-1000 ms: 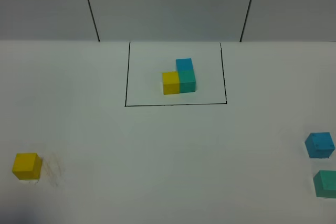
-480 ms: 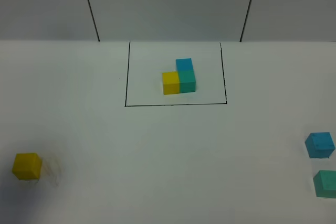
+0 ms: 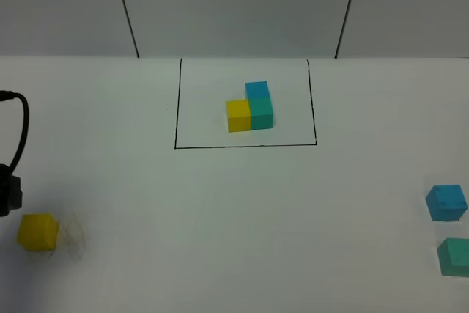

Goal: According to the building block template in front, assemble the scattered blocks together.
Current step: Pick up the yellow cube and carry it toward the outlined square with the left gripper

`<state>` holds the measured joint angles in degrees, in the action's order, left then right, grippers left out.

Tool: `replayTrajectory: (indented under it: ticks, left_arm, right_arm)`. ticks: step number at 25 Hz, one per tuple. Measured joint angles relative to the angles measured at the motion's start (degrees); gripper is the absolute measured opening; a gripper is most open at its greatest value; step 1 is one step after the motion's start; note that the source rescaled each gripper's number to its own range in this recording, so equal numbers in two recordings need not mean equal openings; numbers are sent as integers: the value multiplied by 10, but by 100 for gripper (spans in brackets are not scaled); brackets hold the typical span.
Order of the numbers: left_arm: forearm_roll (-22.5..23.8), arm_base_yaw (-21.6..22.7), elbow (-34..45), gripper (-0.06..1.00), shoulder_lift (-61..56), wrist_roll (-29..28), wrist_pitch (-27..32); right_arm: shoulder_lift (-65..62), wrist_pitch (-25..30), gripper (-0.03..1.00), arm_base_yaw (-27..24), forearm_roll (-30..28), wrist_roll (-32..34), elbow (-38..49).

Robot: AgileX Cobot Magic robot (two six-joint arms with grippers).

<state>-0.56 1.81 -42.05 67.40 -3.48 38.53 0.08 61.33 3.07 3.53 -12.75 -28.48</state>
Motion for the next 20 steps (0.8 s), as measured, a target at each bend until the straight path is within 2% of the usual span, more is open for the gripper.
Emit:
replayTrajectory:
  ticks: [8, 20]
  left_arm:
    - [0, 0, 30, 86, 61, 10, -77]
    - [-1, 0, 30, 85, 192, 10, -141]
  right_arm:
    - [0, 0, 0, 0, 0, 0, 0]
    - [0, 0, 0, 0, 0, 0, 0]
